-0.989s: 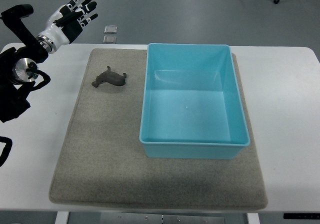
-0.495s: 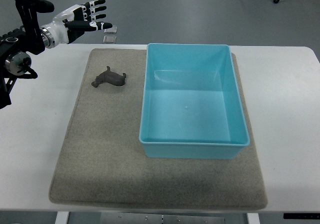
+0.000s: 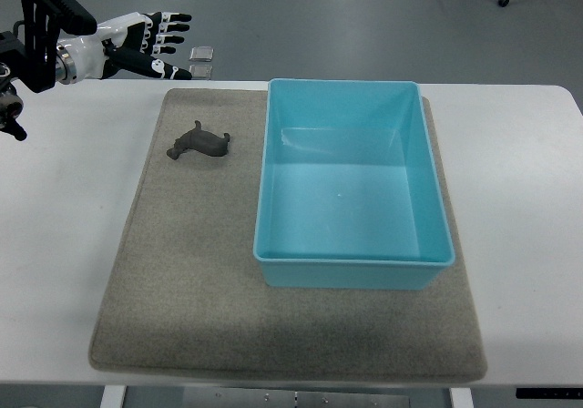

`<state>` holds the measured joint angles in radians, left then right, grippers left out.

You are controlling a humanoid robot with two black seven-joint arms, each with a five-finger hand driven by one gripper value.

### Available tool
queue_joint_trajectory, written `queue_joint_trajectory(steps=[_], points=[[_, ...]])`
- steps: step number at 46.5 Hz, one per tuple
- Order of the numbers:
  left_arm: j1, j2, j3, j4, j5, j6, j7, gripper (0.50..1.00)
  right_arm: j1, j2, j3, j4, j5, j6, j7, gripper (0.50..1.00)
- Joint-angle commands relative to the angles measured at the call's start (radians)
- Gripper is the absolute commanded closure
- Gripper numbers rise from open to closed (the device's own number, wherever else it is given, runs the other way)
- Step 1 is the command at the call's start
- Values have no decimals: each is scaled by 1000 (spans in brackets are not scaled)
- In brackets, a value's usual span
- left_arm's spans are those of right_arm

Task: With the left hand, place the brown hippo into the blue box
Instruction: 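Extend the left hand forward and lower it toward the brown hippo, then close the left hand fingers around the brown hippo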

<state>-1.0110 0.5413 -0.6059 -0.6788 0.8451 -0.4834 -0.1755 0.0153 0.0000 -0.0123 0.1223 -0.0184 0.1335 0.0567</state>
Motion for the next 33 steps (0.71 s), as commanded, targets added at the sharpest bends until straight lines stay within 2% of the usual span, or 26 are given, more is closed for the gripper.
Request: queue_joint_trajectory(steps=[1,12,19,27,33], points=[[-3,16,61,-41,0,32,-15,529,0,0,0,-1,0,0,0,564],[-49,69,308,-171,-1,216,-73,531,0,0,0,-1,0,0,0,564],[-80,72,436,-197,-3,321,-79,529,0,0,0,-1,0,0,0,564],[-96,66,506,-199,-3,351,-79,531,0,0,0,0,0,0,0,564],[-104,62,554,-199,-3,368,-81,555,0,0,0,0,0,0,0,564]])
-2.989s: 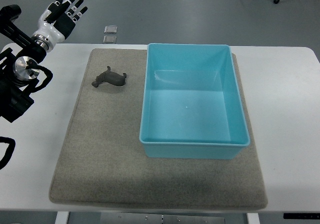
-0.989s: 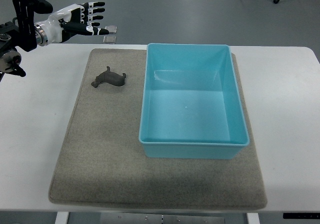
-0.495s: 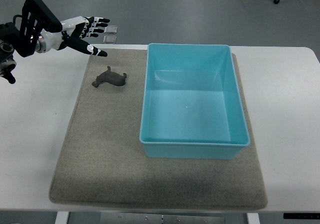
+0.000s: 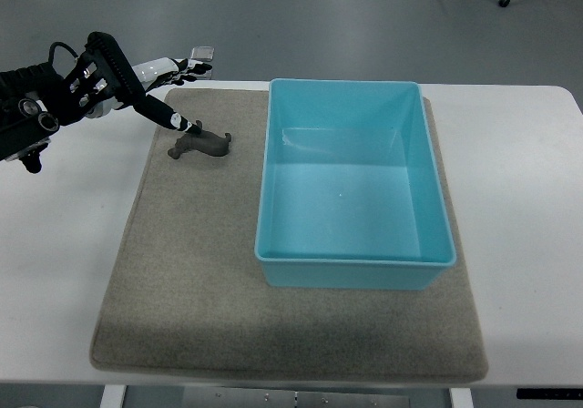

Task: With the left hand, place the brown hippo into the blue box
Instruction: 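Close the left hand fingers around the brown hippo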

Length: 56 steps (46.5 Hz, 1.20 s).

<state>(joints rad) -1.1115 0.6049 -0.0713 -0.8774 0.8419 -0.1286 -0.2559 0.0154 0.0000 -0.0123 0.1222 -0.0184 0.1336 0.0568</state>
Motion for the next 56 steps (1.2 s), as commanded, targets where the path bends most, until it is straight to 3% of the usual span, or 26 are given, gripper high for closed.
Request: queue_joint_trajectory(steps=[1,15,38,56], points=[[-4,-5,27,0,0,18,0,555,0,0,0,-1,0,0,0,564],[-13,-28,105,5,0,86,0,557,0,0,0,1,0,0,0,564],[-16,-40,154,8,3,106,0,604,0,0,0,-1,0,0,0,564],[-18,-51,165,9,3,138,1,606,0,0,0,-1,0,0,0,564]])
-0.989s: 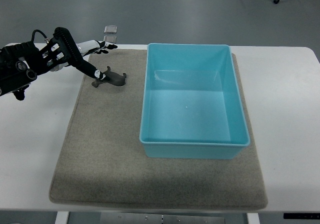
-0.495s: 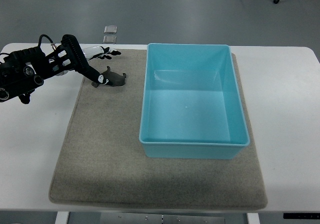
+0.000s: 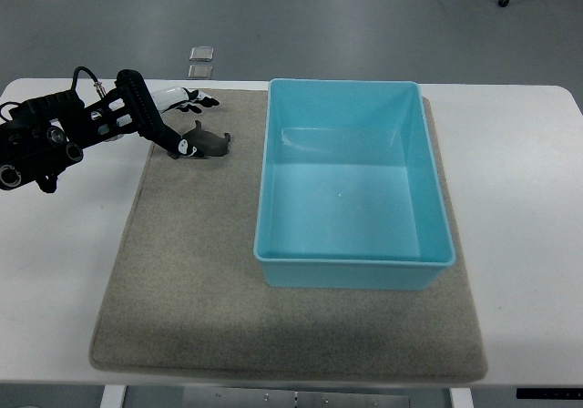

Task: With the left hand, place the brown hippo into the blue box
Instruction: 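Close the left hand fingers around the brown hippo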

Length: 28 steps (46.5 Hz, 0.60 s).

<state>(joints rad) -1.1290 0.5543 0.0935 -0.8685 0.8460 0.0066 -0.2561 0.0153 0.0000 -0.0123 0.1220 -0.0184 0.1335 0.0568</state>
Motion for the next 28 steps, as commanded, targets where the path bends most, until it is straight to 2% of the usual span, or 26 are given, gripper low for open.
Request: queue_joint_trajectory(steps=[1,28], points=[[0,-1,0,2,1,3,0,609,0,0,0,-1,0,0,0,564],[0,-16,35,5,2,41,2,634,0,0,0,-1,0,0,0,564]])
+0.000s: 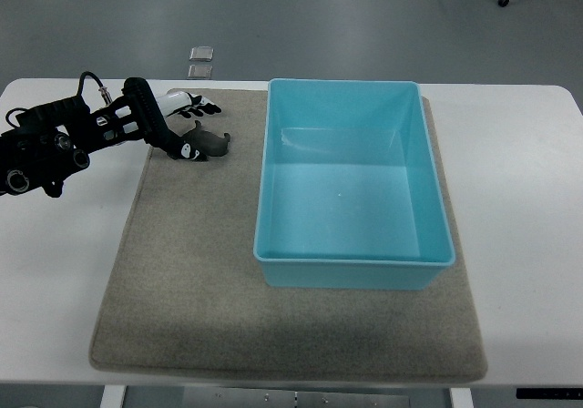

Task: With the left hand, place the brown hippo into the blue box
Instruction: 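Close the left hand fingers around the brown hippo, then lift the hippo up off the mat with the left hand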

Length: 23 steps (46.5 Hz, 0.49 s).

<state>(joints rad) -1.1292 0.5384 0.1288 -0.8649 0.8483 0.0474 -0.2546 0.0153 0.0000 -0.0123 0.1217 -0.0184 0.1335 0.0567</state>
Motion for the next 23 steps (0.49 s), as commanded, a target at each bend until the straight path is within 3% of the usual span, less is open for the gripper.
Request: queue_joint_trajectory(steps=[1,6,15,23], points=[[0,0,0,1,0,0,0,634,0,0,0,0,0,0,0,564],[0,-2,0,1,0,2,1,647,0,0,0,1,0,0,0,564],[0,-3,2,3,9,3,8,748,0,0,0,0,0,0,0,564],[0,-5,3,3,12,3,8,757,0,0,0,1,0,0,0,564]])
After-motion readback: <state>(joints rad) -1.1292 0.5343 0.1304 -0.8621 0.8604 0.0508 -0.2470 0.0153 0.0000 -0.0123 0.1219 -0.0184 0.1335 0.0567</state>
